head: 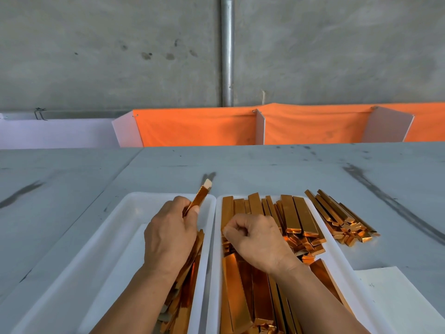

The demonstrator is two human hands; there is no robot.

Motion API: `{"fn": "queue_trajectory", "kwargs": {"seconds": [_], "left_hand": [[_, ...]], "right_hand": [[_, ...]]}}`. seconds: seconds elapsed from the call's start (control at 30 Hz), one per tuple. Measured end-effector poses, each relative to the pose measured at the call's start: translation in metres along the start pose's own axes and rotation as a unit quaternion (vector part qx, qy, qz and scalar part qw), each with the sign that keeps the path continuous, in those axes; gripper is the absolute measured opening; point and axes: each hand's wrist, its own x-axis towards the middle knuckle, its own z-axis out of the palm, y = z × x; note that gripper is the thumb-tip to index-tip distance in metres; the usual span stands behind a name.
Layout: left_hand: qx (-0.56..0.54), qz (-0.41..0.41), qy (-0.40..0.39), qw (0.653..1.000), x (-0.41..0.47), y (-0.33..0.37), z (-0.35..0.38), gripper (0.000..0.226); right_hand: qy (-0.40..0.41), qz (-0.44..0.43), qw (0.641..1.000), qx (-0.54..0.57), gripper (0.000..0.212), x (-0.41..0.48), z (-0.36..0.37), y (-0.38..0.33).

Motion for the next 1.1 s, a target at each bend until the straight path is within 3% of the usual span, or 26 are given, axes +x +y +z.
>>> {"fn": "queue_trajectory", "kwargs": {"seconds": [0.13, 0.2, 0.33, 0.43, 0.57, 0.67, 0.8, 0.9, 1.0, 1.1], "left_hand": [[-0.097, 0.111, 0.02, 0.989, -0.005, 0.009, -0.005, 0.006], [-0.144, 0.141, -0.001, 0.98, -0.008, 0.012, -0.003, 0.009], [-0.256, 0.077, -0.085, 0.96, -0.011, 0.013, 0.002, 0.025], [-0.25, 0.068, -0.105, 0.96, -0.013, 0.012, 0.004, 0.025], [-0.285, 0.014, -0.153, 0.946, -0.013, 0.013, 0.002, 0.05], [-0.394, -0.09, -0.27, 0.874, -0.007, 0.01, -0.002, 0.064], [-0.529, -0.163, -0.413, 0.723, -0.002, 0.009, -0.011, 0.06], [-0.556, -0.191, -0.435, 0.682, -0.001, 0.009, -0.013, 0.055], [-0.576, -0.184, -0.409, 0.684, -0.001, 0.008, -0.009, 0.053], [-0.571, -0.164, -0.33, 0.733, 0.0, 0.007, -0.005, 0.051]], "right_hand": [[0.039, 0.018, 0.994, 0.097, 0.005, 0.001, -0.003, -0.004], [0.046, 0.041, 0.981, 0.186, 0.014, 0.001, -0.006, -0.007], [0.051, 0.081, 0.94, 0.327, 0.015, 0.002, -0.013, -0.011], [0.06, 0.083, 0.934, 0.342, 0.015, 0.003, -0.013, -0.009], [0.072, 0.068, 0.933, 0.347, 0.023, 0.003, -0.012, -0.007], [0.048, 0.054, 0.922, 0.38, 0.02, 0.002, -0.013, -0.006], [0.012, 0.029, 0.921, 0.389, 0.023, 0.001, -0.013, -0.007], [0.007, 0.022, 0.922, 0.385, 0.022, 0.0, -0.014, -0.009], [0.01, 0.027, 0.92, 0.391, 0.019, 0.0, -0.014, -0.009], [-0.001, 0.025, 0.91, 0.413, 0.035, 0.0, -0.015, -0.01]]}}
